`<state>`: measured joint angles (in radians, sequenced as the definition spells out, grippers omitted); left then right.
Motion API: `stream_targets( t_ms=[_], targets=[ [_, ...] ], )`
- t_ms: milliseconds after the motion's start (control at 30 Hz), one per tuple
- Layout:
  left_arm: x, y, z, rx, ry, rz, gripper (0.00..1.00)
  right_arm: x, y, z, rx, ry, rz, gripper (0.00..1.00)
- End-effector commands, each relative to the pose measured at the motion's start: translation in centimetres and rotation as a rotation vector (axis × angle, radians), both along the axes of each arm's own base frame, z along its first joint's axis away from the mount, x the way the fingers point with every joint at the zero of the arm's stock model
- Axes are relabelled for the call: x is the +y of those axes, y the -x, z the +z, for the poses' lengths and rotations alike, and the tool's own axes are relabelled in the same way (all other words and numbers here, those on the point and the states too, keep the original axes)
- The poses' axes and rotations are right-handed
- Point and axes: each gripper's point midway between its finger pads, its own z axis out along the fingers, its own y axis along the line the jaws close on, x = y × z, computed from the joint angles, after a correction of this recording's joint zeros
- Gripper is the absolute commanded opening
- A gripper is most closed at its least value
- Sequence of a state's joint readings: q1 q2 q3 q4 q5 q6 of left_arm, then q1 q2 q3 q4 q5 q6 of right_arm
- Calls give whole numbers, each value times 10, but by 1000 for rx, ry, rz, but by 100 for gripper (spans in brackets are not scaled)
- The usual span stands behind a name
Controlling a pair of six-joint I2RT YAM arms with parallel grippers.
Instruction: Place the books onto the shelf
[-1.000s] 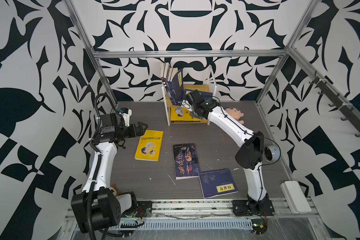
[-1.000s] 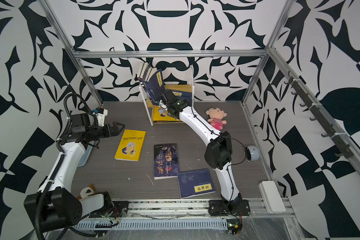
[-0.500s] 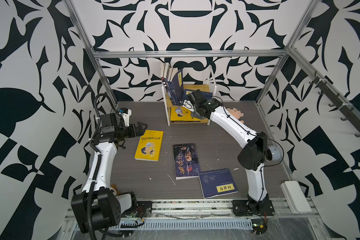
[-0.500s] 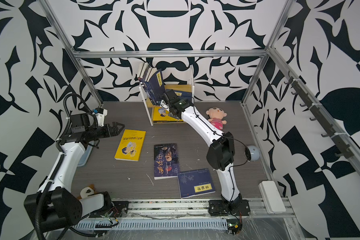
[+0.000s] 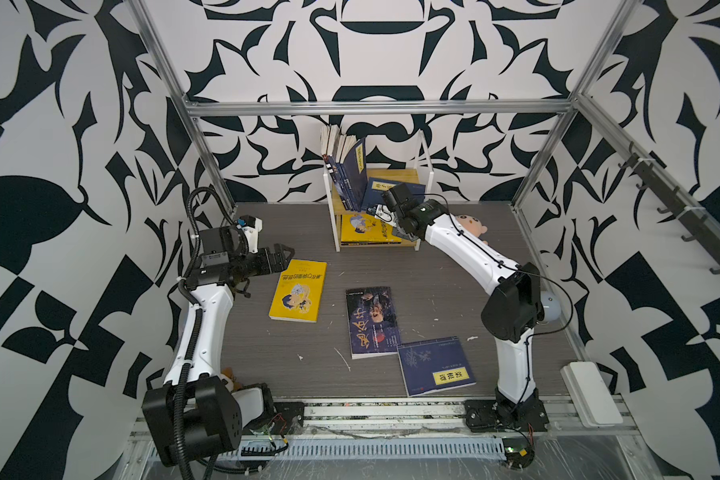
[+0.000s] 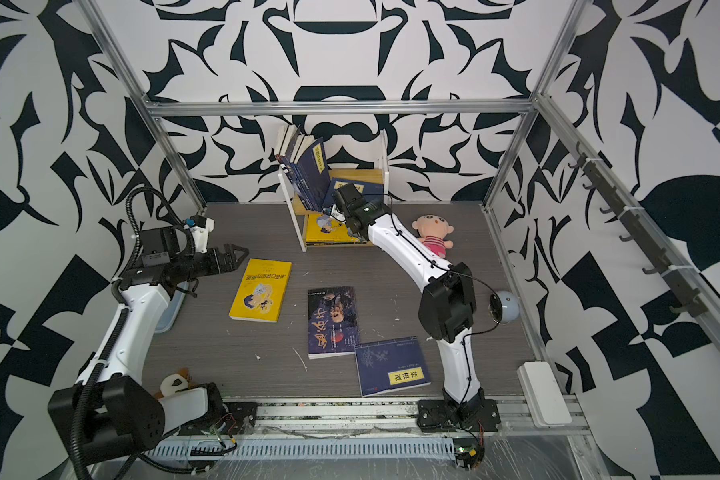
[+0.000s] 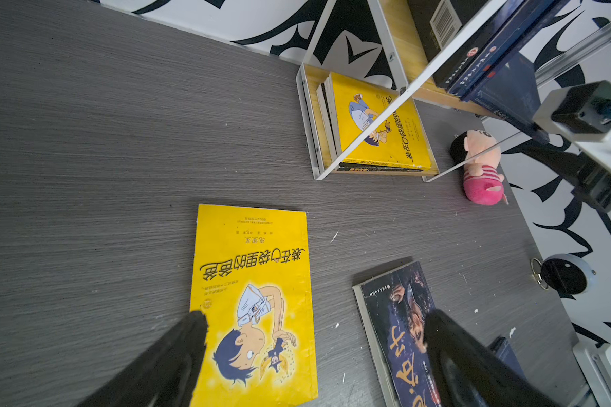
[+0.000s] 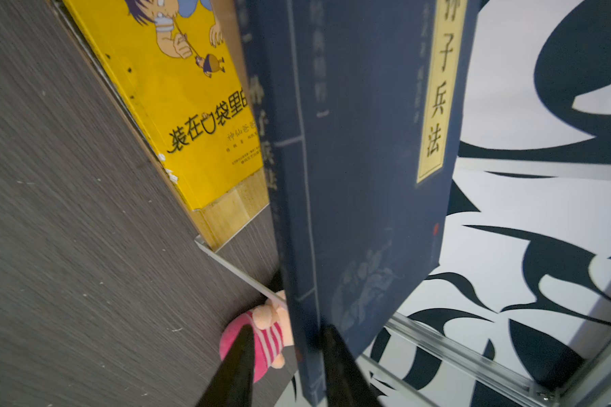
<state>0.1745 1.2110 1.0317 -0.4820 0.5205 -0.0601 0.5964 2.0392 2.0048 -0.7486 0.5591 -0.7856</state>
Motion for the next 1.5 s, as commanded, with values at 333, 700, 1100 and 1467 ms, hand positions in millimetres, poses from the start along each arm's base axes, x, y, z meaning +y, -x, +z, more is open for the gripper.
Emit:
stream_targets(
  t_ms=[333, 700, 1100, 1467],
  targets=[
    [-1, 1, 11, -14, 26, -8, 100, -4, -3, 38, -98, -64, -16, 0],
    [-5, 4, 26, -25, 38, -32, 100, 2, 1, 85, -176, -299, -16, 0],
    [-10, 5, 30, -26, 53, -55, 100, -7, 12, 32, -16, -88, 67, 63],
    [-10, 5, 26, -21, 56, -60, 100, -13, -8, -4, 26, 44, 43, 53]
  ],
)
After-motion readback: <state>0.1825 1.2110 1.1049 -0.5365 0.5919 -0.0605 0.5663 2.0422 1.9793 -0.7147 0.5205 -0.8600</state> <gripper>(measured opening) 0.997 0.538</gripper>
